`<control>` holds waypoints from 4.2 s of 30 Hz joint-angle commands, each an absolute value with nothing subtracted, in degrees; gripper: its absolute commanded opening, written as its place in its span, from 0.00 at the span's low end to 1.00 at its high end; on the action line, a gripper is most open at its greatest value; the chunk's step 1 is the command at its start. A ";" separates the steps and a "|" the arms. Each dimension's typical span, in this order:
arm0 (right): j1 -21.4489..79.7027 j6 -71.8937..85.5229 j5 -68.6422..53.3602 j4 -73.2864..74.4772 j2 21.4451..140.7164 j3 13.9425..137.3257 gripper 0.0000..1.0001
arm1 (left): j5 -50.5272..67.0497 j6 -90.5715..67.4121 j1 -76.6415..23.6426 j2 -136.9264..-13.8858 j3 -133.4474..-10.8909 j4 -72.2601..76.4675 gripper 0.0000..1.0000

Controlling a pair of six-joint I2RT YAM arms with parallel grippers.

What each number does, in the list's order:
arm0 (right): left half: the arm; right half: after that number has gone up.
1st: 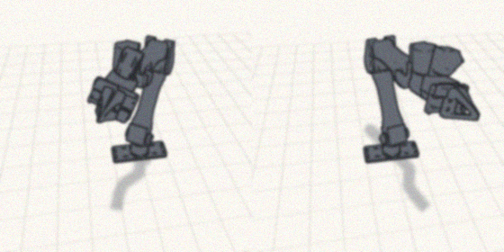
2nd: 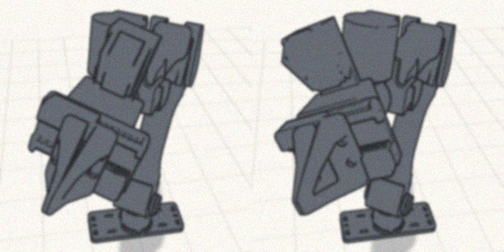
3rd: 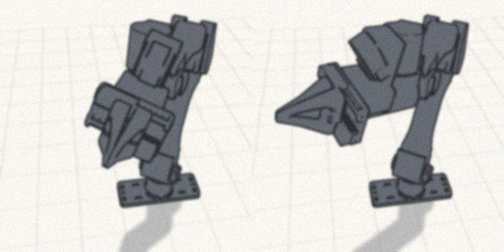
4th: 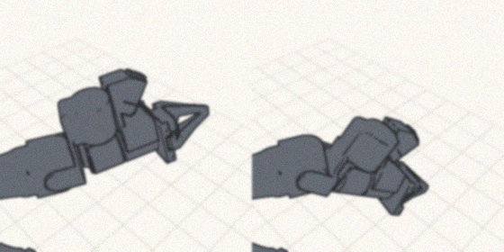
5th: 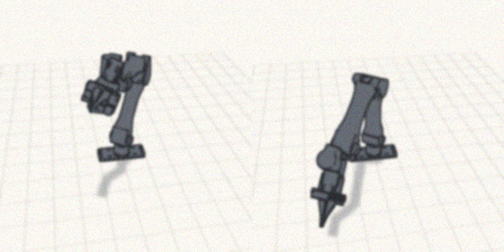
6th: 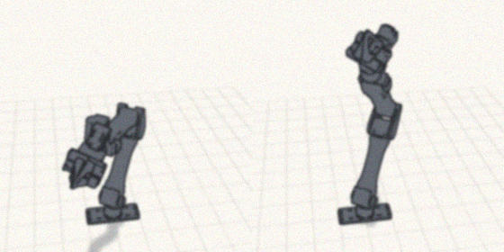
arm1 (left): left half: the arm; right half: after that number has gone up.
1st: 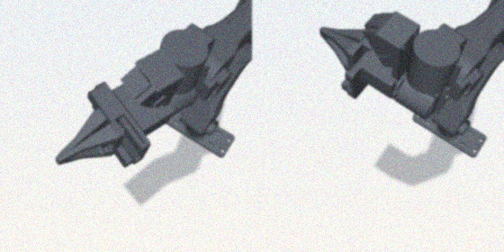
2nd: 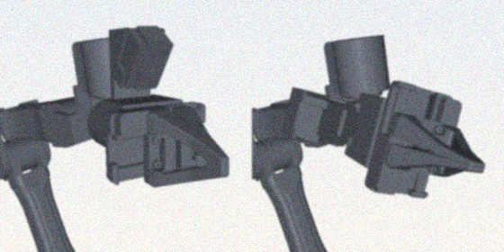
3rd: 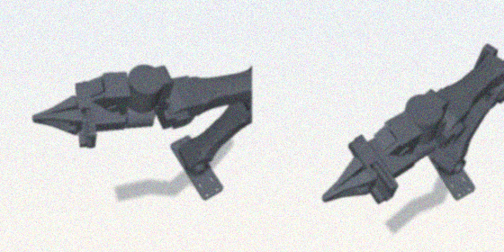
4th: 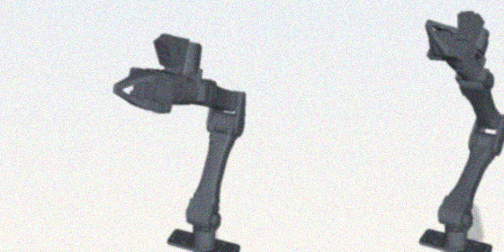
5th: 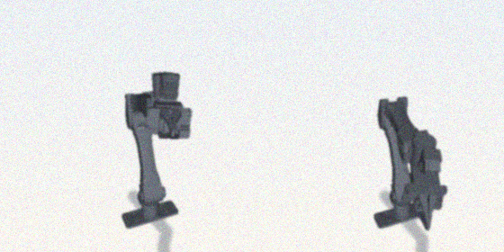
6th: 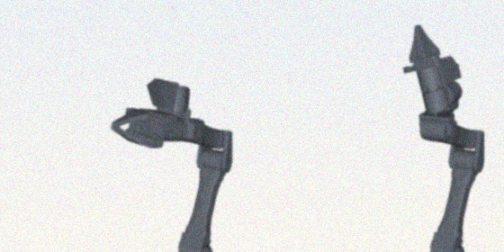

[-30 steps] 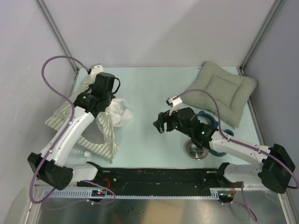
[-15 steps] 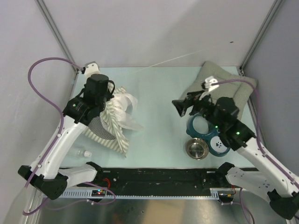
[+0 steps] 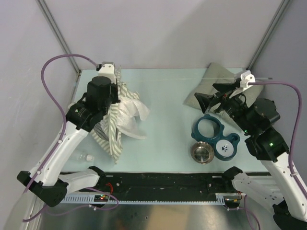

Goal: Set up the pet tent

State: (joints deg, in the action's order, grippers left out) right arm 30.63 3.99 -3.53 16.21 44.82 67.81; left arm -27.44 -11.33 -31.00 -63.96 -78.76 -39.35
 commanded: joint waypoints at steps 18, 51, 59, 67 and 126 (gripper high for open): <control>30.10 1.89 -10.71 28.31 42.96 79.51 0.96 | -2.68 19.06 -23.82 -63.79 -66.04 -7.61 0.00; 30.01 7.18 2.90 58.37 52.82 96.21 0.98 | 20.39 40.86 -10.81 -59.91 -59.87 -2.52 0.00; 30.03 7.67 1.36 58.80 52.46 96.03 0.97 | 21.69 41.21 -10.82 -59.26 -61.43 -4.49 0.00; 30.05 11.54 -11.73 64.73 52.65 96.27 0.98 | 19.66 46.81 -10.74 -56.39 -52.08 1.88 0.00; 32.64 17.99 -49.54 79.68 43.69 73.01 0.71 | 18.66 71.12 -9.87 -60.19 -50.16 -3.01 0.00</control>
State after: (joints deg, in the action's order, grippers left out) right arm 30.52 19.38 -43.68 76.79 44.84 76.69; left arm 19.79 70.57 -10.28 -60.69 -50.35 -2.96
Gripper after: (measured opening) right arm 0.762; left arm 0.006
